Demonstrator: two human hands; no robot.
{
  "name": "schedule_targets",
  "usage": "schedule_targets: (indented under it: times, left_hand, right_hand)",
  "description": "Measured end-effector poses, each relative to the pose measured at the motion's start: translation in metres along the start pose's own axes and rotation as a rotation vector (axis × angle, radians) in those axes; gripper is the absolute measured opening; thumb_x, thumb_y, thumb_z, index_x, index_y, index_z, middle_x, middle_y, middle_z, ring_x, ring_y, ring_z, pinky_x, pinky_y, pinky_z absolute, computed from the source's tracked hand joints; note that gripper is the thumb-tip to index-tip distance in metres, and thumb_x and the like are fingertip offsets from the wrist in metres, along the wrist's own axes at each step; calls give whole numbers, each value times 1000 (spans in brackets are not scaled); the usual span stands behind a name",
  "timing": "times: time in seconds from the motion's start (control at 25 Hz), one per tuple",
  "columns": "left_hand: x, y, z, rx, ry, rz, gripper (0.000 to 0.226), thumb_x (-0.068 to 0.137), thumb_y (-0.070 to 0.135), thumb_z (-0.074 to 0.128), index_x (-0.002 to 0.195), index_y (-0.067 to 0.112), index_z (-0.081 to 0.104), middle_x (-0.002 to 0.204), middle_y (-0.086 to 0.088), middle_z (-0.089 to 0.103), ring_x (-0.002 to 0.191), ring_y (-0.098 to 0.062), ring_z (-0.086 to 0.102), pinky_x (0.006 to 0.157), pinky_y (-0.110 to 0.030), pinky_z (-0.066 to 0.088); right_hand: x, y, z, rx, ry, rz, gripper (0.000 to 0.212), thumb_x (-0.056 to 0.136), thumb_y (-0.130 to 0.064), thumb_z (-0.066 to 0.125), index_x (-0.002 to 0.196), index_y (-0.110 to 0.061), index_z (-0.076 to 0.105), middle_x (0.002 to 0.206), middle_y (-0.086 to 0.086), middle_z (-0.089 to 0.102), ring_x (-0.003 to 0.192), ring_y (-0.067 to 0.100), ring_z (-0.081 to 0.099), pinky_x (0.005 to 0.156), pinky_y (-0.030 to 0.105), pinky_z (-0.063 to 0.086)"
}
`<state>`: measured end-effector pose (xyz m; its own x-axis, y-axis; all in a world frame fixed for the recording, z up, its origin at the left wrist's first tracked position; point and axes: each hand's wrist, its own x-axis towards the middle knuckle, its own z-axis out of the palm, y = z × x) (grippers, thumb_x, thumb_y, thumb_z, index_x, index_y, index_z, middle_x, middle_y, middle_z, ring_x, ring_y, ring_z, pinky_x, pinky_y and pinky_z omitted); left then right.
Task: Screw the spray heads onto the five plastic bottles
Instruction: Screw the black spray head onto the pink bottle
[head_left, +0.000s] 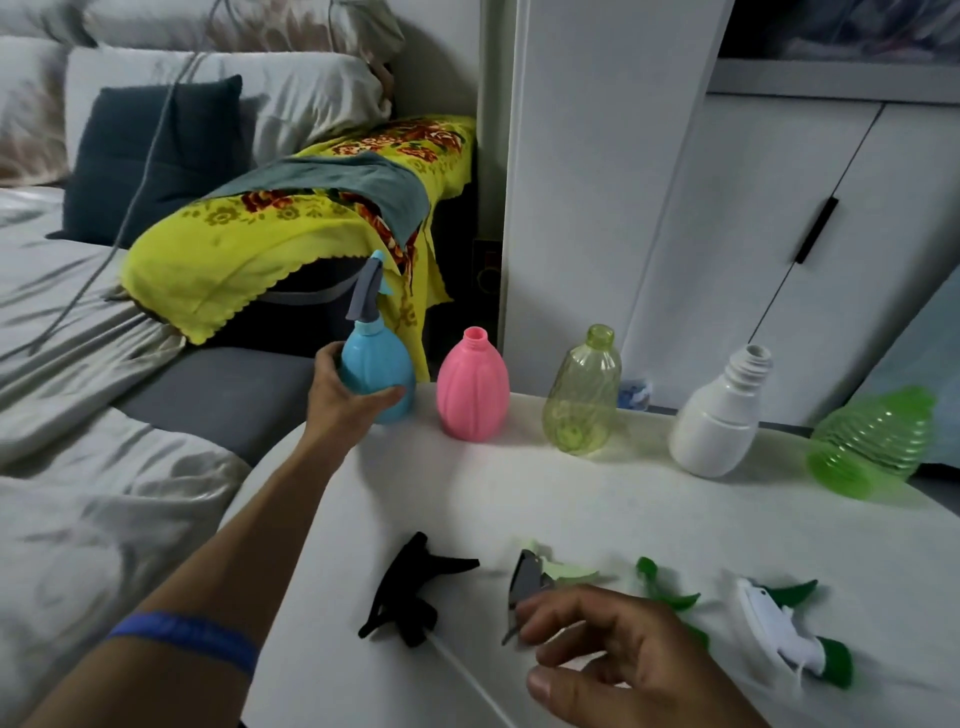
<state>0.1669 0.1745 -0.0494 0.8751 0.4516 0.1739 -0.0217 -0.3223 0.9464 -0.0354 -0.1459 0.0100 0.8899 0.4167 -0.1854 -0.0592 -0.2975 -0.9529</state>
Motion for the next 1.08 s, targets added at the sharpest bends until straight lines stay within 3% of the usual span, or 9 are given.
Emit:
schedule_targets:
  times: [0.2,0.4,0.48,0.6,0.68,0.76,0.92,1.0,1.08]
  left_hand:
    - [-4,5,-2,46,-2,-4,91,60,22,93,133,25,39,118,5,52,107,-17,55,77,-27,53]
    - [-27,11,-11,77,-29,-67,102,59,35,93,139,17,34,135,-8,51,122,-26,53,96,-49,52]
    - [-47,17,-19,135,147,-27,85,67,44,86,135,15,43,132,-9,54,118,-25,54,97,-50,50]
    - [-65,52,-20,120,381,253,43,81,42,69,113,16,56,100,-8,63,87,-23,61,77,-50,55]
    - [-75,82,-1,210,252,513,27,86,25,69,105,10,57,88,-6,60,75,-21,59,66,-44,55]
    - [-85,97,28,302,158,648,29,84,15,71,108,6,58,93,-5,60,82,-19,57,71,-42,55]
    - [-83,97,73,279,-23,272,97,70,34,86,147,13,30,147,-9,43,133,-25,41,108,-44,41]
    - [-77,90,87,279,-83,174,108,64,36,89,149,16,25,150,-8,40,135,-29,41,106,-47,42]
    - [-75,83,94,241,-106,148,94,64,30,89,141,19,36,138,-4,49,124,-30,50,92,-41,50]
  right_hand:
    - [-6,2,0,-6,22,51,35,56,-49,81,87,-35,75,105,1,74,90,35,68,80,38,57]
    - [-12,-10,-3,-13,-5,99,38,56,-49,80,93,-42,72,85,0,75,73,21,70,79,31,56]
    - [-11,-16,-7,-39,-21,84,35,58,-49,77,91,-43,71,83,-10,75,74,7,69,80,29,55]
    - [-12,-23,-10,-85,-5,17,24,65,-44,72,89,-39,70,90,-18,73,75,-3,64,77,24,54]
    - [-13,-25,-11,-129,13,-25,19,70,-41,70,89,-37,70,90,-18,73,73,-3,64,72,21,53]
    - [-14,-25,-12,-162,70,-94,14,73,-37,69,88,-36,70,86,-15,74,72,2,66,69,22,54]
    - [-19,-23,-16,-209,193,-172,14,73,-38,64,86,-38,69,80,-16,73,71,4,66,68,30,56]
    - [-20,-20,-20,-238,199,-182,17,72,-40,62,89,-39,68,82,-18,72,73,5,66,69,32,57]
    - [-20,-20,-22,-288,201,-202,22,72,-44,59,93,-43,65,85,-24,71,79,2,66,70,28,56]
